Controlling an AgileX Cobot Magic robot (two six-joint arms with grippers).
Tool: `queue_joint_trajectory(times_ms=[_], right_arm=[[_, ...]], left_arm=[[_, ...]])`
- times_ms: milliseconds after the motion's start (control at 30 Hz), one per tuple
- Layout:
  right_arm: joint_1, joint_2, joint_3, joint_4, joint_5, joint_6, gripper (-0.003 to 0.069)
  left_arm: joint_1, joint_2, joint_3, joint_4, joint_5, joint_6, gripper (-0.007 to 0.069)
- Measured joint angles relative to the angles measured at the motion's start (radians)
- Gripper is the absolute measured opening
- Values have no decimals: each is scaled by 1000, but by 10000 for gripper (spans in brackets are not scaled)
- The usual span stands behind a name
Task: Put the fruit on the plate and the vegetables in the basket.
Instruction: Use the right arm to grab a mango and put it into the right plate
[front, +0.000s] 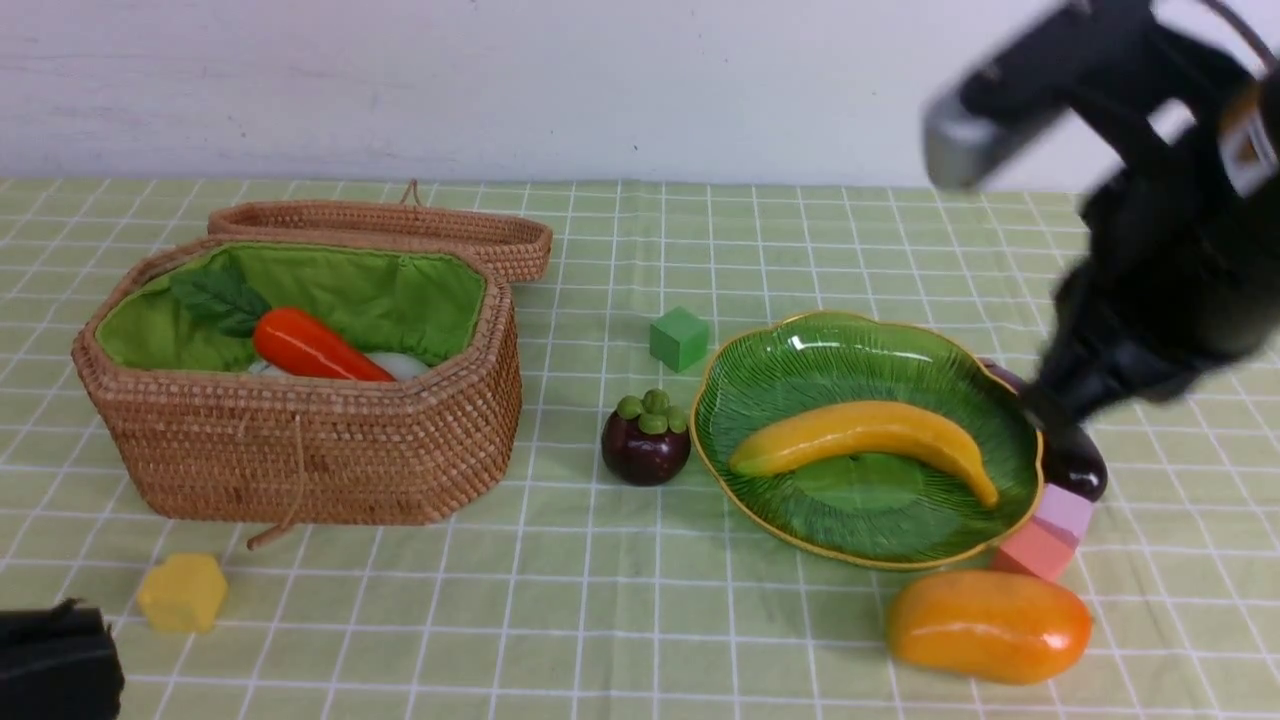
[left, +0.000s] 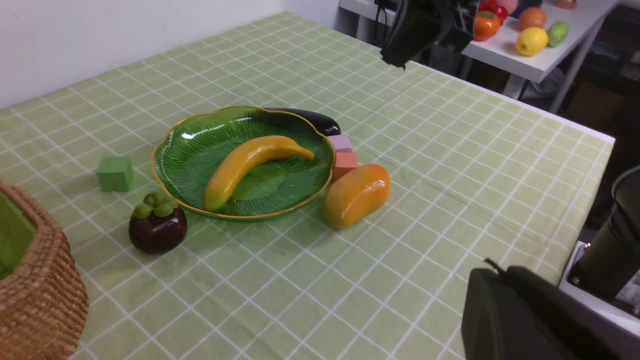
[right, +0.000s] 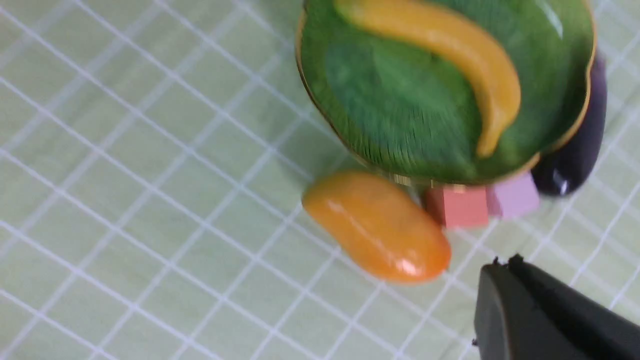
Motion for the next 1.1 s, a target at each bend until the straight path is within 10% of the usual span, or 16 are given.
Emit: queue_joint_trajectory(times_ms=[267,700,1100], right_arm=[[-184,-1,272,130,-113,-216,87],[-194,187,336,154,-377,-447,629],[-194,343,336,180,-468,-635,626]], left_arm=[[0,0,0,-15,20,17,-8],[0,0,0,-15,23,18,-8],[0,0,0,-15,53,18,-8]])
